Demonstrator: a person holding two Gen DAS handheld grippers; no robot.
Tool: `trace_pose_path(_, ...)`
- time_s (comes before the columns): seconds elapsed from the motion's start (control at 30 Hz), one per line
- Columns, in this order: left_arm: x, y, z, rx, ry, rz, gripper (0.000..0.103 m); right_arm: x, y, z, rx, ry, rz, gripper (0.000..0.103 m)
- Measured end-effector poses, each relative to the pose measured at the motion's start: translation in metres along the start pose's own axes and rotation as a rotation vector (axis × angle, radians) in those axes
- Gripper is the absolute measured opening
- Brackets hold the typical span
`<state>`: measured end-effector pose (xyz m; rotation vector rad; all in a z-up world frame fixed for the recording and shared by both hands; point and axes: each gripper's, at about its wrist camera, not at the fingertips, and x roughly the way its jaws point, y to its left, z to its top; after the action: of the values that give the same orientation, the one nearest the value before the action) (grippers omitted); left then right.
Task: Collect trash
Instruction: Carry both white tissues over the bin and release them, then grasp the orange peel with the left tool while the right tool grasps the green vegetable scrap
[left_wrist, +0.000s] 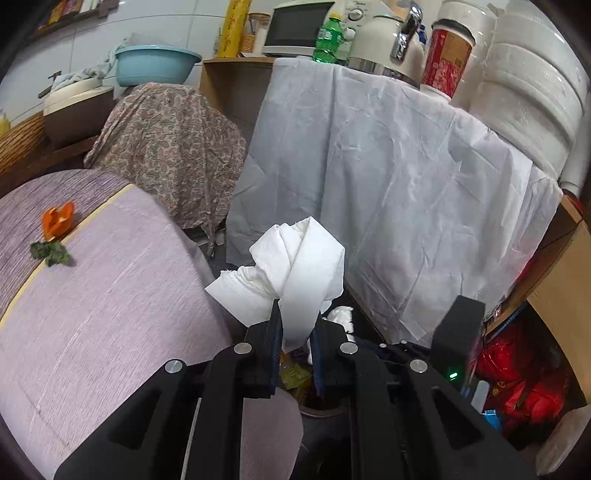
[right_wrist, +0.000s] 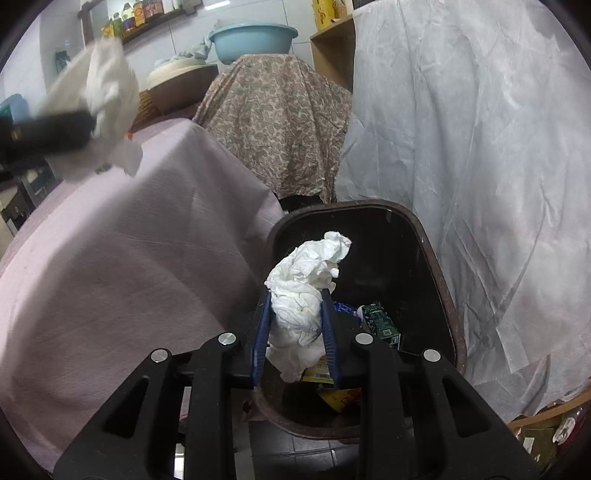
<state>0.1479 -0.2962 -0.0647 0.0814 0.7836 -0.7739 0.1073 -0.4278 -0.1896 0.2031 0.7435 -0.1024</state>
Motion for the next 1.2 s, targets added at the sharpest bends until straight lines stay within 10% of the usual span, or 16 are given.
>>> trace_pose_path(0.13,0.019,-0.013,0.006,0.027,0.020,0.004,0.014,0.009,-0.006,-0.003,-0.002,-0.008,-0.037,0.065)
trace_pose_path(0.67,0.089,-0.031,0.008,0.048,0.157,-0.016,0.016,-0.018,-0.057,-0.019,0.100,-0.035,-0.188,0.077)
trace_pose_path(0.83,0.100,-0.026,0.009,0.040,0.158,0.008,0.058,-0.019,-0.067,-0.023,0.121,-0.023,-0.192,0.077)
trace_pose_path(1.2,0.060,-0.018,0.015,0.061,0.095,0.009,0.081,-0.025,-0.061,-0.020,0.128,-0.041,-0.162,0.077)
